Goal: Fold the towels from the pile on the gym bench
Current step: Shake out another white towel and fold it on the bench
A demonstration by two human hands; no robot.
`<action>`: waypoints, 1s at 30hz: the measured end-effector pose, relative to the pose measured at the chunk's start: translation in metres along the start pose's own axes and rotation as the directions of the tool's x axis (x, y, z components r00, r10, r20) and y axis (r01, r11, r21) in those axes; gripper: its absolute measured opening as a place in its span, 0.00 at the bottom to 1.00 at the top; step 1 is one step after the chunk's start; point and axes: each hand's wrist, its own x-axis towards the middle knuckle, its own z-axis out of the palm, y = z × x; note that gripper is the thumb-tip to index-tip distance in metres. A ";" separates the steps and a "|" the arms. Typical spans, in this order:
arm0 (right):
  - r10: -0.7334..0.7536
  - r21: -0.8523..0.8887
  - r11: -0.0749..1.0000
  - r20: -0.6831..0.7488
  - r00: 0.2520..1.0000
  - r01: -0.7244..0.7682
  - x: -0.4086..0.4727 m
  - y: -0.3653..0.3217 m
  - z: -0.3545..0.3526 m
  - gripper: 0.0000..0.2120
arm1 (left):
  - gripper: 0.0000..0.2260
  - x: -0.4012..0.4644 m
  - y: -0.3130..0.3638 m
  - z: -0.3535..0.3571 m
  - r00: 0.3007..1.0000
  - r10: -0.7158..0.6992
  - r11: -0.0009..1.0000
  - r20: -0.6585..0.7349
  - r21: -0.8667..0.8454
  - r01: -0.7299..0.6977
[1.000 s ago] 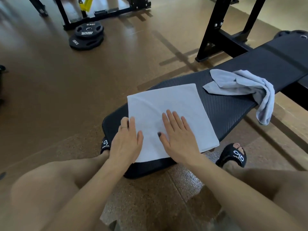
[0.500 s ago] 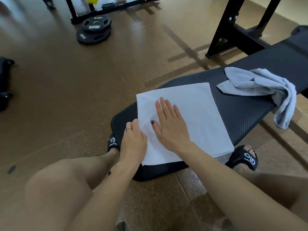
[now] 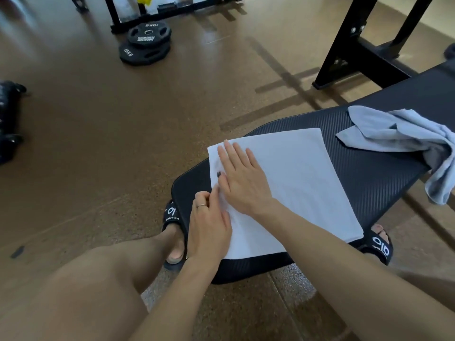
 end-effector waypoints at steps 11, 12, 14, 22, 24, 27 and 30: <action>0.101 0.108 0.990 -0.153 0.983 -0.085 0.015 0.044 -0.030 0.31 | 0.28 0.075 0.034 0.003 0.993 0.107 0.948 0.045 0.298 -0.116; 0.136 0.096 0.988 -0.128 0.982 -0.125 0.014 0.060 -0.028 0.31 | 0.29 0.083 0.031 0.010 0.993 0.083 0.945 0.082 0.311 -0.105; 0.208 0.051 0.977 -0.021 0.978 -0.207 0.009 0.093 -0.024 0.29 | 0.30 0.089 0.018 0.021 0.990 -0.005 0.943 0.144 0.331 -0.043; 0.328 0.045 0.944 -0.004 0.945 -0.328 -0.013 0.158 -0.029 0.30 | 0.30 0.087 0.011 0.025 0.989 -0.008 0.930 0.146 0.364 -0.046; 0.361 0.071 0.931 -0.026 0.932 -0.358 -0.021 0.172 -0.030 0.30 | 0.30 0.086 0.012 0.024 0.986 -0.009 0.931 0.164 0.361 -0.052; 0.409 0.009 0.912 0.035 0.912 -0.410 -0.034 0.181 -0.036 0.33 | 0.31 0.090 0.014 0.018 0.976 -0.015 0.934 0.217 0.350 -0.063; 0.363 0.032 0.932 -0.126 0.923 -0.362 -0.053 0.136 -0.046 0.36 | 0.32 0.103 0.013 0.006 0.963 -0.039 0.958 0.265 0.283 -0.039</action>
